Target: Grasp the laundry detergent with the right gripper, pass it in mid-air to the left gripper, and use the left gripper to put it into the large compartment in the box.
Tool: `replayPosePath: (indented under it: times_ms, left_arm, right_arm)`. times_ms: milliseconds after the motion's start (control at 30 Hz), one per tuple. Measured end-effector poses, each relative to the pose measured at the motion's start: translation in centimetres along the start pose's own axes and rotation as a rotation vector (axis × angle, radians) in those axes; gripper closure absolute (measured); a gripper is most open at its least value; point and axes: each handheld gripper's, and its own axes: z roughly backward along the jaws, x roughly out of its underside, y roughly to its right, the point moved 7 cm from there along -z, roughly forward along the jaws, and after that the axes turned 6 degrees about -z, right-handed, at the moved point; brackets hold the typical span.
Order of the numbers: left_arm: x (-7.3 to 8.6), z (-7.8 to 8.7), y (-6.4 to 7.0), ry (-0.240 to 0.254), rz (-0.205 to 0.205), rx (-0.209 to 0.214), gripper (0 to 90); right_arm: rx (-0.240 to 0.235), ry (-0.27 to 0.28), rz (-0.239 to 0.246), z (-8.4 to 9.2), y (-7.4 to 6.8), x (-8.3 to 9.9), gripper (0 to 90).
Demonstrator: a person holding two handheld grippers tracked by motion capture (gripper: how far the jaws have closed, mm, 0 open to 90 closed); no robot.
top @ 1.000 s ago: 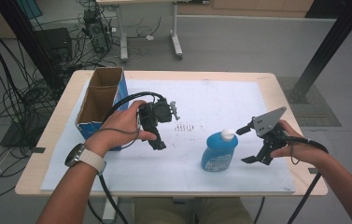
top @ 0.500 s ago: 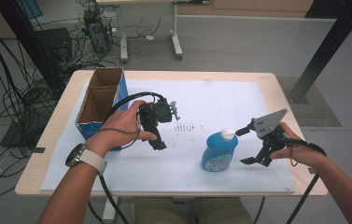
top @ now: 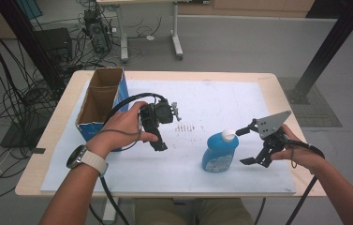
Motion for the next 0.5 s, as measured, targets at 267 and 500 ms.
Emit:
replayPosePath:
  times_ms: [267, 500]
  left_arm:
    - [0.02, 0.05, -0.05, -0.003, 0.005, -0.002, 9.0]
    - [-0.18, 0.05, -0.03, -0.002, 0.003, -0.004, 9.0]
  right_arm:
    - [-0.004, 0.024, -0.01, -0.25, 0.0, 0.26, 4.6]
    - [-0.002, 0.036, -0.007, -0.09, -0.05, 0.17, 4.7]
